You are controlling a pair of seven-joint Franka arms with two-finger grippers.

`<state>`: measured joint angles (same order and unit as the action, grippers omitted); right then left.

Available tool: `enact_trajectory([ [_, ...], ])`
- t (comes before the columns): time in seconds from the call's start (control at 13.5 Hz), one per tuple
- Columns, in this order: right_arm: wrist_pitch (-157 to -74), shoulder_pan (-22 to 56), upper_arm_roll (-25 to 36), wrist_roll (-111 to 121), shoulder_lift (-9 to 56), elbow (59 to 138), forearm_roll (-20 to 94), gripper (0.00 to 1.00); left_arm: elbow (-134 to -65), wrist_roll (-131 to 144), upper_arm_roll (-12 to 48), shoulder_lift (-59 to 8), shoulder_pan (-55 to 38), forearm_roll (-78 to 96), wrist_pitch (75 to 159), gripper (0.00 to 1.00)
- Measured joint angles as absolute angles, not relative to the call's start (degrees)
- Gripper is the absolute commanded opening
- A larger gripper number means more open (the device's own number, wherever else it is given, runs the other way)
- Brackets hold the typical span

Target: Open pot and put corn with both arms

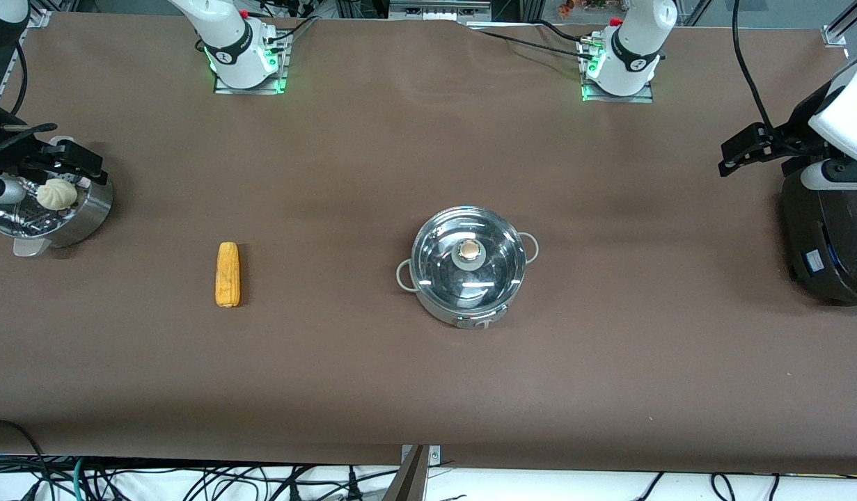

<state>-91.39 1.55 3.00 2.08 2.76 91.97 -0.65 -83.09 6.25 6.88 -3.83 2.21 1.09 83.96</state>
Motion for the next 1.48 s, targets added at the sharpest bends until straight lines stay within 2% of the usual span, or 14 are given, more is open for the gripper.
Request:
enact_trajectory([
  [1.48,-91.46,1.54,3.02,2.08,2.78,91.97,-0.65,1.00,-83.63,6.19,6.03,-4.37,2.74,-1.28,82.17,1.00],
])
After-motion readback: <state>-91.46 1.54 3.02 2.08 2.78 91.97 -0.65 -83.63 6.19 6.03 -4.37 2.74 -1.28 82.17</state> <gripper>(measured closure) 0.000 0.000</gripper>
